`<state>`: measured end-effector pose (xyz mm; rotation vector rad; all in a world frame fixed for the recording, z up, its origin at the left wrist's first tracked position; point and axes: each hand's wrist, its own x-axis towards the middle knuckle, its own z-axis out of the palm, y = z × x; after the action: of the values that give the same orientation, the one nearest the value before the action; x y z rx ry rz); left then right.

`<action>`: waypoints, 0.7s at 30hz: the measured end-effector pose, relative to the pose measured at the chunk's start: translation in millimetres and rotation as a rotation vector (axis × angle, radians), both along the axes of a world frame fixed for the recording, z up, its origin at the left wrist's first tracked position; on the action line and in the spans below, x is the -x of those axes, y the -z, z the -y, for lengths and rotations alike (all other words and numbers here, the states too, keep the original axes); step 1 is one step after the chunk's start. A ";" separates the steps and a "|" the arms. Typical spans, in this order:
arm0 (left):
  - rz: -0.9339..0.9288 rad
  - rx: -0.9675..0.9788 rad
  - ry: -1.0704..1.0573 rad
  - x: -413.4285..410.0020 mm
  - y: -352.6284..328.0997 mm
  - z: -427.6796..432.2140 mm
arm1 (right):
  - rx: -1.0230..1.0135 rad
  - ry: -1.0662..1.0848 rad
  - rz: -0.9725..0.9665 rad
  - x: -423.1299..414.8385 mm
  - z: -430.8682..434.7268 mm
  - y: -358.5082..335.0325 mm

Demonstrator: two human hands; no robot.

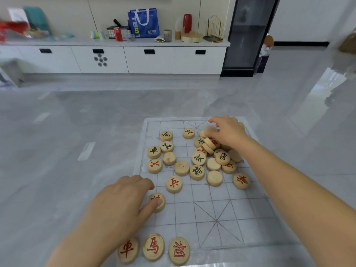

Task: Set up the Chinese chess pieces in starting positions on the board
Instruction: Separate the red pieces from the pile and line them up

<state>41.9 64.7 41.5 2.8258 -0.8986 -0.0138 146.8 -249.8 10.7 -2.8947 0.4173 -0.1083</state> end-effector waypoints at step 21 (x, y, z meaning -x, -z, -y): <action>0.010 0.013 0.002 2.3 -2.5 -0.6 | 0.057 -0.186 0.056 133.4 -65.6 15.9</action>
<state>39.6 65.2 44.0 2.8157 -0.9010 0.0052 13.4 -184.2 -5.2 -2.9607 0.1361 -0.1736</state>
